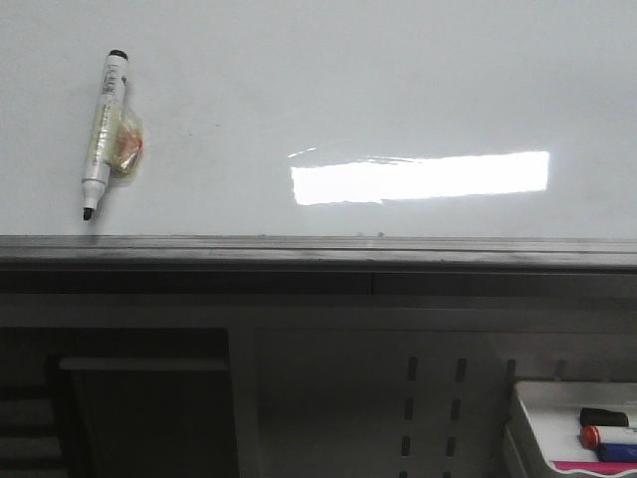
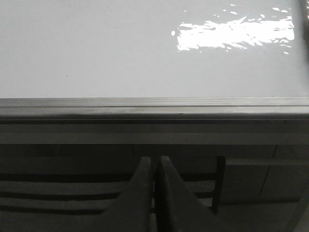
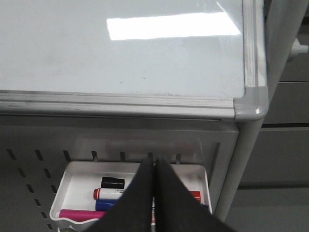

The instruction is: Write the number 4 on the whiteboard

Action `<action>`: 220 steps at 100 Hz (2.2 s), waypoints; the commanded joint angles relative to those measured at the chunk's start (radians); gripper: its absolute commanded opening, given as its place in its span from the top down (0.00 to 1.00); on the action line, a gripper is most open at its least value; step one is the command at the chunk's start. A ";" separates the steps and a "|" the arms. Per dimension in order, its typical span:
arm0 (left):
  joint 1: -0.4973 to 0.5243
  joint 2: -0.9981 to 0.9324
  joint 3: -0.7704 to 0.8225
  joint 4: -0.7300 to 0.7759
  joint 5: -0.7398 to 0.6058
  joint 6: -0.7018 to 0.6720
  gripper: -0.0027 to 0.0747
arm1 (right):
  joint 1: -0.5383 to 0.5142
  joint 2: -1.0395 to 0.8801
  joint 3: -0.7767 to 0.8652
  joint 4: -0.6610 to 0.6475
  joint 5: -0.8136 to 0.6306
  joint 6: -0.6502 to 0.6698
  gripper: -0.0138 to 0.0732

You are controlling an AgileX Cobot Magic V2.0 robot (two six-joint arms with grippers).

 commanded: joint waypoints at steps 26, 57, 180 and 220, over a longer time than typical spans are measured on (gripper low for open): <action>0.001 -0.025 0.033 -0.031 -0.093 0.000 0.99 | -0.008 -0.016 0.020 -0.025 -0.151 -0.003 0.90; 0.001 -0.025 0.033 -0.041 -0.180 0.000 0.99 | -0.008 -0.016 0.020 -0.025 -0.258 -0.003 0.90; -0.104 0.501 -0.236 -0.113 -0.483 -0.006 0.35 | -0.003 0.415 -0.311 0.219 -0.093 -0.003 0.90; -0.567 0.864 -0.256 -0.148 -0.777 -0.006 0.35 | -0.003 0.415 -0.311 0.219 -0.078 -0.003 0.90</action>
